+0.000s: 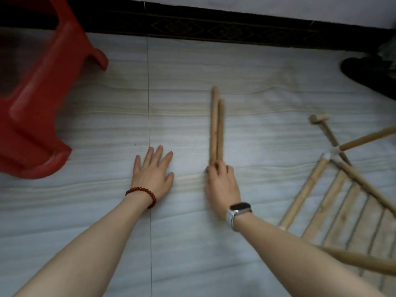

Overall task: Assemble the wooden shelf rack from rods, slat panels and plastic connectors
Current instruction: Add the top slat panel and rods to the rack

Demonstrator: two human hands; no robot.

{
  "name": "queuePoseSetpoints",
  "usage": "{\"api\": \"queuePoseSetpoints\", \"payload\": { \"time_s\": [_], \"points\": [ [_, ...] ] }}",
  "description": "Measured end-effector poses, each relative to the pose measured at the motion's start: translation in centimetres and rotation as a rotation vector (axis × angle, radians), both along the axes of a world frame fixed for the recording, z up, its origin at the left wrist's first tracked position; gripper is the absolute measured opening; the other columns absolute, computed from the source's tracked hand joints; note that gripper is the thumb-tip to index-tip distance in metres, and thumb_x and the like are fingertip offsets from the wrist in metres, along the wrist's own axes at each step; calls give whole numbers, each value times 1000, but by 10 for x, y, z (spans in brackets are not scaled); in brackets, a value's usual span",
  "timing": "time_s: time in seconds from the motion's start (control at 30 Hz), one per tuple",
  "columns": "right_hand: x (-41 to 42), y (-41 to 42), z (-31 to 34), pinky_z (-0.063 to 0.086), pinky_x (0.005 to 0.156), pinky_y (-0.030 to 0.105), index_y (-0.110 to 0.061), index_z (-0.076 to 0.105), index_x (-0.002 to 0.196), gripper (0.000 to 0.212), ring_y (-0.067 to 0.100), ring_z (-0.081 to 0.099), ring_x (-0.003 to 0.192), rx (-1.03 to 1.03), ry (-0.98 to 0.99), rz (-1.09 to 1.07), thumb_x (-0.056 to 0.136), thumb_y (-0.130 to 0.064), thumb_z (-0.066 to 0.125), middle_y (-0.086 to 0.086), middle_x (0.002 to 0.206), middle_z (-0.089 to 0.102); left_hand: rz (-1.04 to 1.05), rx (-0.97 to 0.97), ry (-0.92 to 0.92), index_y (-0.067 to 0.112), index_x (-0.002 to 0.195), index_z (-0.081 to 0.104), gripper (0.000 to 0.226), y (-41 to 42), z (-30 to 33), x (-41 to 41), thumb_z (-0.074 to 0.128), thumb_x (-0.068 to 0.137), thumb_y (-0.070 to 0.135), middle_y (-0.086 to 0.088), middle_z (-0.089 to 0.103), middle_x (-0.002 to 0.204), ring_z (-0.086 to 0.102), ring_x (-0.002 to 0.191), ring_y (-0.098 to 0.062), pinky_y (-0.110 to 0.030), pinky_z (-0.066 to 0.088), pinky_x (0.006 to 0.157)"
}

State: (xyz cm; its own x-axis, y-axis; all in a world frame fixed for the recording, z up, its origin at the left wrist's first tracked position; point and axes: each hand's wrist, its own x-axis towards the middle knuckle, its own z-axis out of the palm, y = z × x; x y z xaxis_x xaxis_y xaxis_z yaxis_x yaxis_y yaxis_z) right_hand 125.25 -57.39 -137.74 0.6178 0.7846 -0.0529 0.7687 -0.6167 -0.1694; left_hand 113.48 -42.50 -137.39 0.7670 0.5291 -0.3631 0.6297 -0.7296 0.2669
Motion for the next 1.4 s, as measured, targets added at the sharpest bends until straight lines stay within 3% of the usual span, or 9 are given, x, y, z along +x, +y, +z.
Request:
{"api": "queuePoseSetpoints", "payload": {
  "time_s": [0.17,0.33,0.47,0.53,0.6,0.87,1.07,1.2,1.4],
  "points": [
    [-84,-65,10,49,52,33,-14,62,77,26,28,56,70,-60,106,222,67,-18,39,9,94,62,-7,-33,-169,21,146,26,65,-41,14,-56,53,87,18,-10,18,155,17,142,-29,-44,21,113],
    [-103,-105,24,45,59,36,-13,50,91,21,31,58,77,-146,244,204,70,-13,54,8,93,53,-373,92,-73,27,130,41,90,-75,14,-91,79,50,22,-10,51,136,52,121,-37,-48,54,80],
    [-105,-102,37,36,92,37,-13,31,135,52,30,39,120,-326,452,-47,89,-22,52,8,128,42,-442,31,-26,23,140,36,81,-95,17,-93,69,66,22,-8,35,148,24,137,-34,-53,47,92],
    [-103,-96,40,38,90,36,-12,34,131,46,31,44,117,-313,511,-85,91,-25,51,11,126,46,-449,-29,17,27,149,14,73,-99,24,-87,49,85,19,-3,0,157,-6,143,-29,-49,25,112],
    [-99,-94,49,42,83,35,-10,42,121,34,32,50,110,-308,543,-102,94,-30,46,13,122,49,-431,-56,64,31,148,3,68,-98,36,-79,39,92,20,2,-13,156,-14,144,-23,-43,16,116],
    [-69,-106,124,40,74,34,-13,48,108,19,33,57,99,-183,440,-157,96,-24,40,9,109,57,-236,-23,-134,21,146,23,53,-95,119,-47,38,96,19,-4,12,155,10,143,-20,-35,22,114],
    [-67,-144,233,43,79,34,-32,41,133,37,28,58,108,30,329,-112,97,-38,40,0,115,64,-119,-16,-429,13,135,42,40,-118,236,-34,42,94,13,-5,38,140,35,130,-22,-35,33,106],
    [-80,-189,314,45,71,36,-24,50,110,17,26,61,87,176,282,-129,96,-31,43,-1,85,60,-132,-2,-713,7,124,53,32,-157,325,-41,45,93,8,-8,48,125,44,121,-22,-27,35,99],
    [-103,-285,416,48,67,32,-30,45,98,9,14,57,73,375,167,-240,91,-28,51,-11,76,55,-207,-35,-1023,11,115,60,27,-236,431,-50,51,90,7,-2,53,116,49,109,-15,-12,31,87]
  ]
}}
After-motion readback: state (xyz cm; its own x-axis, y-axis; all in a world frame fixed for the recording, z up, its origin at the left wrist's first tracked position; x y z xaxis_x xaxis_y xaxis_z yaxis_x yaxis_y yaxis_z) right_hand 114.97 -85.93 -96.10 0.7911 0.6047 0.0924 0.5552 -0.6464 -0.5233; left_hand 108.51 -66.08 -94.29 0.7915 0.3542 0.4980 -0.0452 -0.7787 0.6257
